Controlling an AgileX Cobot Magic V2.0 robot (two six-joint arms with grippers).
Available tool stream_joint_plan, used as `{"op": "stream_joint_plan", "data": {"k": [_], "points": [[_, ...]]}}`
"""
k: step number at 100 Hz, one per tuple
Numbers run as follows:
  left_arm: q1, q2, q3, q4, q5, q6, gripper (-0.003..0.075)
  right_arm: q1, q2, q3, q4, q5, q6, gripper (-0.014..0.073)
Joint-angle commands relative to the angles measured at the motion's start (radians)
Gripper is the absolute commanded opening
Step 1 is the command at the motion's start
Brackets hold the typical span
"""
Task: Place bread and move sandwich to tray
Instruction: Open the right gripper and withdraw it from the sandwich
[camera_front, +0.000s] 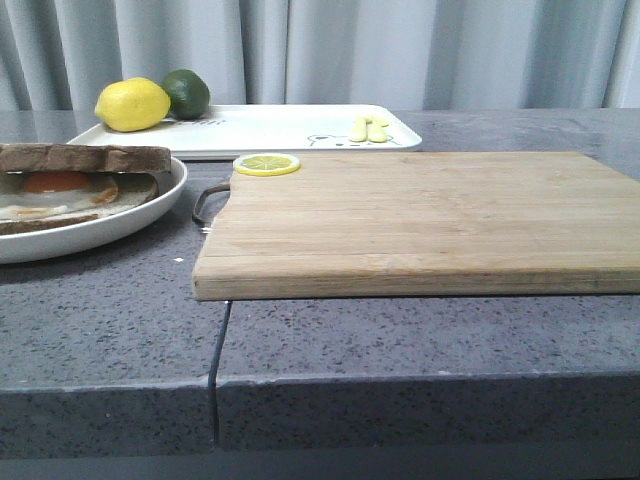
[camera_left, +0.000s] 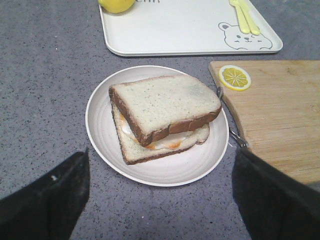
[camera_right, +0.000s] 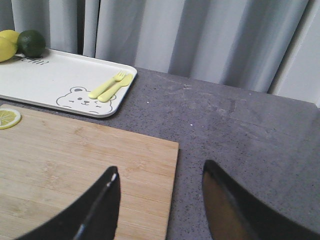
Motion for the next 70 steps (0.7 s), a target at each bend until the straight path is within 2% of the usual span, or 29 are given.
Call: {"op": "stream_joint_plan", "data": {"k": [1, 56, 70], "points": [[0.003, 0.008, -0.035, -0.022, -0.066, 0.0, 0.0546, -0.006, 0.003, -0.024, -0.014, -0.069, -0.001, 0.0386], [0.003, 0.01, -0.035, -0.02, -0.081, -0.001, 0.0546, -0.006, 0.003, -0.024, -0.014, -0.069, -0.001, 0.0386], [0.003, 0.016, -0.035, 0.073, -0.113, -0.088, 0.0545, -0.006, 0.003, -0.024, -0.014, -0.069, -0.001, 0.0386]]}}
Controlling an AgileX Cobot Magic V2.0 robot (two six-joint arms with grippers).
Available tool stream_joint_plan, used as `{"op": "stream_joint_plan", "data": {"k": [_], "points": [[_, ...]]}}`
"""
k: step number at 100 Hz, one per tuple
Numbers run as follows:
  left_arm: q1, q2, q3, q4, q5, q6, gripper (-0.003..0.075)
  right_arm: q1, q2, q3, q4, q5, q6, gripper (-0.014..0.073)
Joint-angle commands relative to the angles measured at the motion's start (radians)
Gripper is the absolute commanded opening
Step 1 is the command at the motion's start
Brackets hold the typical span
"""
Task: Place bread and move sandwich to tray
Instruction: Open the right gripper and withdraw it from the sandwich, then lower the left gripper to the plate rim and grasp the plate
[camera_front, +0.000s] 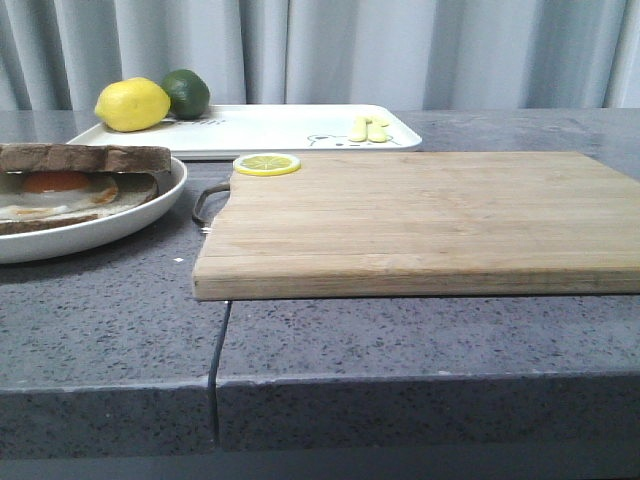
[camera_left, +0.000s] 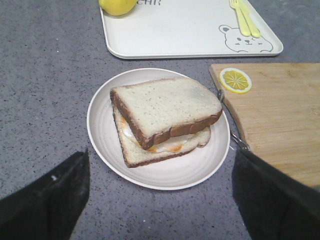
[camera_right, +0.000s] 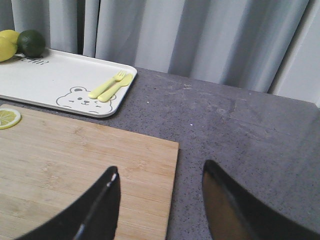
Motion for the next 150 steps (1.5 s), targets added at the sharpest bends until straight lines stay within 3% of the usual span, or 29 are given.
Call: {"op": "stream_joint_plan", "data": {"k": [1, 18, 79, 150], "points": [[0.003, 0.018, -0.035, 0.075, -0.096, -0.09, 0.0545, -0.005, 0.003, -0.024, -0.014, -0.069, -0.001, 0.0386], [0.003, 0.067, -0.035, 0.255, -0.104, -0.263, 0.0545, -0.005, 0.003, -0.024, -0.014, -0.069, -0.001, 0.0386], [0.003, 0.438, -0.035, 0.273, -0.204, -0.263, 0.0545, -0.005, 0.003, -0.024, -0.013, -0.058, -0.001, 0.0386], [0.003, 0.64, -0.035, 0.285, -0.268, -0.264, 0.0545, -0.005, 0.003, -0.024, -0.013, -0.056, -0.001, 0.0386]]}}
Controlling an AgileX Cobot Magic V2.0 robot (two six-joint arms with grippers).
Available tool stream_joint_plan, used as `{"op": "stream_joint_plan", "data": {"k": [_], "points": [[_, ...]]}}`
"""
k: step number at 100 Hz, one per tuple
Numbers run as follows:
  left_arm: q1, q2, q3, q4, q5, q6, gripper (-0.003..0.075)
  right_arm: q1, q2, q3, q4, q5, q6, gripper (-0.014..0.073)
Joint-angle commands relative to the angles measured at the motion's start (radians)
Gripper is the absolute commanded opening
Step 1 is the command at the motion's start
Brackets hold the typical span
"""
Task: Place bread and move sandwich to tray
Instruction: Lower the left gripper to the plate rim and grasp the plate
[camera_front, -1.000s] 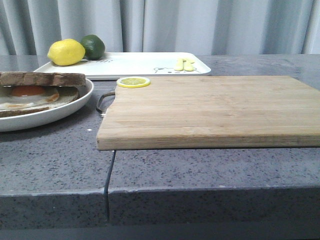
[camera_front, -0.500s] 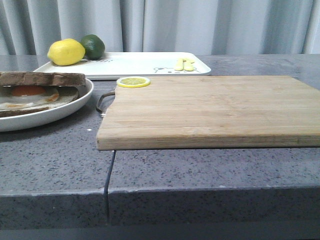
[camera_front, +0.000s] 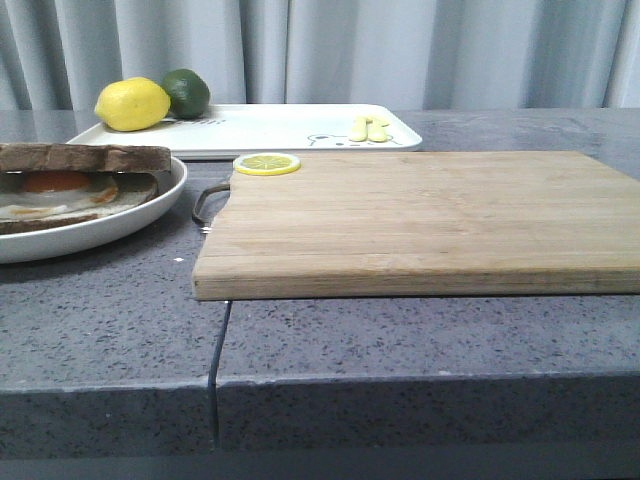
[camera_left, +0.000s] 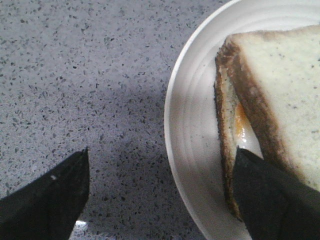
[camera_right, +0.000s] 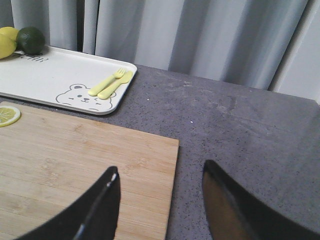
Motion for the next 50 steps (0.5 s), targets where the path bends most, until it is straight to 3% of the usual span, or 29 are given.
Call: {"op": "stream_joint_plan", "data": {"k": [1, 50], "points": [[0.003, -0.004, -0.034, 0.006, -0.056, -0.011, 0.0545, -0.005, 0.003, -0.024, -0.013, -0.065, -0.002, 0.0386], [0.003, 0.075, -0.034, 0.006, -0.075, -0.018, 0.0545, -0.005, 0.003, -0.024, -0.013, -0.065, -0.002, 0.0386]]}}
